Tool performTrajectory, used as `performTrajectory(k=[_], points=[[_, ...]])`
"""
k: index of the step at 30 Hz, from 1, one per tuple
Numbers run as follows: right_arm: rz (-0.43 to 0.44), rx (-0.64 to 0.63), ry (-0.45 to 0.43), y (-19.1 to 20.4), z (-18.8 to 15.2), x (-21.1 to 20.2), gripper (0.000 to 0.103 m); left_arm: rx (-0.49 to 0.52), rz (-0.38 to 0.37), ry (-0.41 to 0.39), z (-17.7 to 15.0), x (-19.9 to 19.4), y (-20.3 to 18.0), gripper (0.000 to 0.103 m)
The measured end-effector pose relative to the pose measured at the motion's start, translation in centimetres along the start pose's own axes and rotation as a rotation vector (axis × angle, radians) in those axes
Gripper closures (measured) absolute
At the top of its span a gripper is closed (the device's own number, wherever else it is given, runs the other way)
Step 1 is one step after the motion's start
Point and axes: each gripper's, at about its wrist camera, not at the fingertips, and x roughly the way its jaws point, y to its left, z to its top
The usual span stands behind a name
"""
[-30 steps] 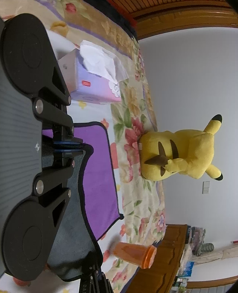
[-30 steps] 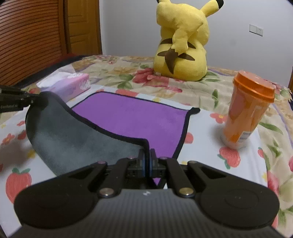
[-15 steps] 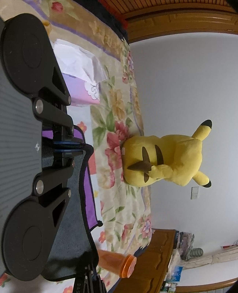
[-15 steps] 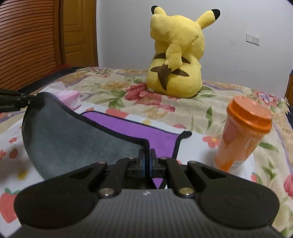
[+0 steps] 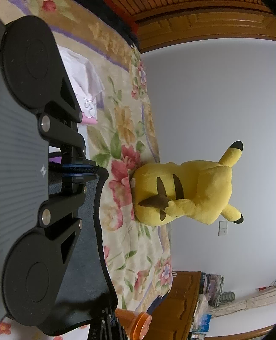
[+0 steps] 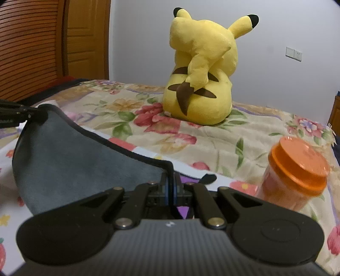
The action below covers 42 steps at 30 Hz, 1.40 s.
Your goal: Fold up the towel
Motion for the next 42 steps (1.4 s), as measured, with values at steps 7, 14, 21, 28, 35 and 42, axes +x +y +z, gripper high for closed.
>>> performTrajectory(k=[7, 14, 21, 28, 35, 42], points=[[-0.019, 0.01, -0.016, -0.5, 0.6, 1.9, 0.098, -0.024, 0.039, -0.022, 0.5, 1.9, 0.4, 0.095], [-0.046, 0.016, 0.01, -0.7, -0.1, 4.4, 0.098, -0.022, 0.05, 0.01, -0.8, 4.7, 0.4, 0.095], [-0.054, 0.026, 0.044, -0.7, -1.6, 6.2, 0.098, -0.009, 0.049, 0.054, -2.3, 6.9, 0.1, 0.095], [-0.065, 0.042, 0.061, -0.8, -2.3, 6.6, 0.097, 0.008, 0.052, 0.091, -3.1, 7.5, -0.2, 0.092], [-0.087, 0.039, 0.067, -0.8, -2.3, 6.2, 0.089, 0.003, 0.052, 0.096, -3.1, 7.1, -0.2, 0.076], [-0.106, 0.064, 0.064, -0.9, -3.0, 4.5, 0.05, 0.005, 0.042, 0.106, -3.4, 5.8, -0.4, 0.065]])
